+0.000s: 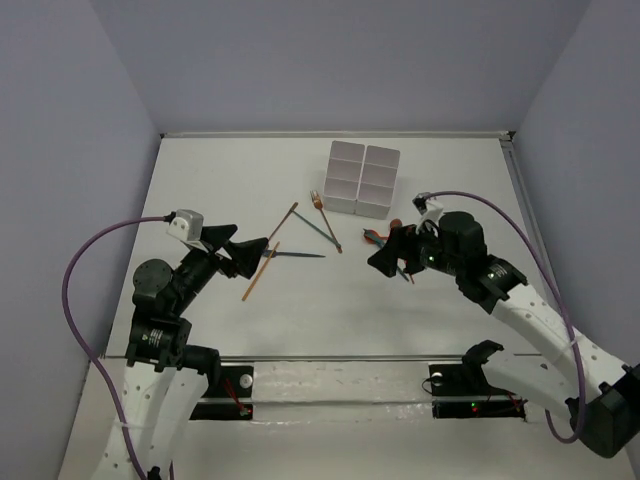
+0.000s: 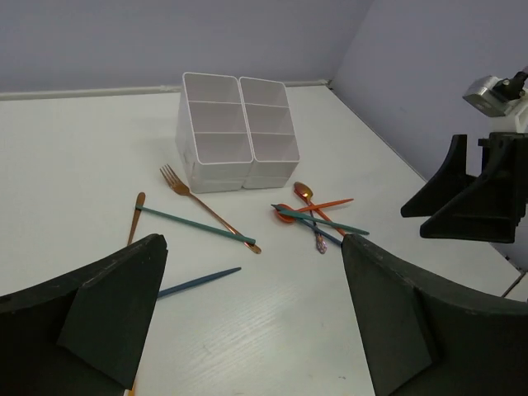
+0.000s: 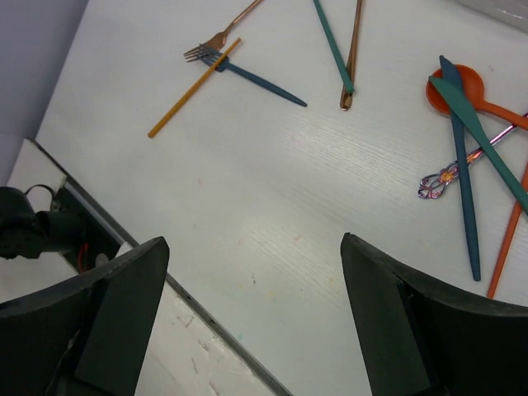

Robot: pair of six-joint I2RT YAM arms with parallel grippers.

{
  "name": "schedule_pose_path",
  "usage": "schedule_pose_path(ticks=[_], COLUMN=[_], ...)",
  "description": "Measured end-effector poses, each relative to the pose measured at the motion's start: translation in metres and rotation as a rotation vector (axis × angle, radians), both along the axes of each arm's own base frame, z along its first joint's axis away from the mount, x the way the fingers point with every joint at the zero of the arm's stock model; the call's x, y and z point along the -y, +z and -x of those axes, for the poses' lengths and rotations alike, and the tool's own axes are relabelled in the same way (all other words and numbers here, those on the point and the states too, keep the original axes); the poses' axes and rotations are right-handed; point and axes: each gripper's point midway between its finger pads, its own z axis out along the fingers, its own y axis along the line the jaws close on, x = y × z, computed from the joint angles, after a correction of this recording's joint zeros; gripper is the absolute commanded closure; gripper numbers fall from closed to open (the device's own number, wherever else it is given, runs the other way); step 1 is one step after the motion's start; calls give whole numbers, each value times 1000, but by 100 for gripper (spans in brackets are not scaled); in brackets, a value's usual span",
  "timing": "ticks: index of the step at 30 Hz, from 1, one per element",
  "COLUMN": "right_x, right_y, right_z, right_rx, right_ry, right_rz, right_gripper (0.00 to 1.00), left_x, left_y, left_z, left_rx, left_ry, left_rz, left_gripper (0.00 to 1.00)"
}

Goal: Sort the eating utensils into containers

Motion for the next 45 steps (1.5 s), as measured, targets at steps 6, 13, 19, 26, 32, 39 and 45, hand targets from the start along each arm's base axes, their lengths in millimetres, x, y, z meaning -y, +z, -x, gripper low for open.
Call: schedule_pose_path(ticks=[6, 13, 19, 26, 32, 39, 45], right_x=[-14, -6, -7, -18, -27, -77, -133], right_y=[-19, -32, -54, -90, -111, -119, -119], right_z=[-17, -43, -62, -88, -98, -108, -136], right_rx=[10, 26, -1, -68, -101, -63, 24], right_ry=[-29, -106, -119, -97, -68, 23, 88], right_rz=[139, 251, 349, 468, 517, 529, 534], right_gripper=[18, 31, 37, 54, 59, 62, 61], left_x=[0, -3, -3, -3, -3, -3, -3], left_y=[-4, -4, -5, -6, -6, -6, -6], left_z=[0, -1, -1, -1, -1, -1, -1], left_rx=[-14, -15, -17, -20, -20, -20, -21], left_ry=[2, 13, 16, 17, 16, 16, 16], left_rz=[-7, -9, -9, -10, -10, -10, -10], left_gripper=[1, 1, 1, 1, 1, 1, 1])
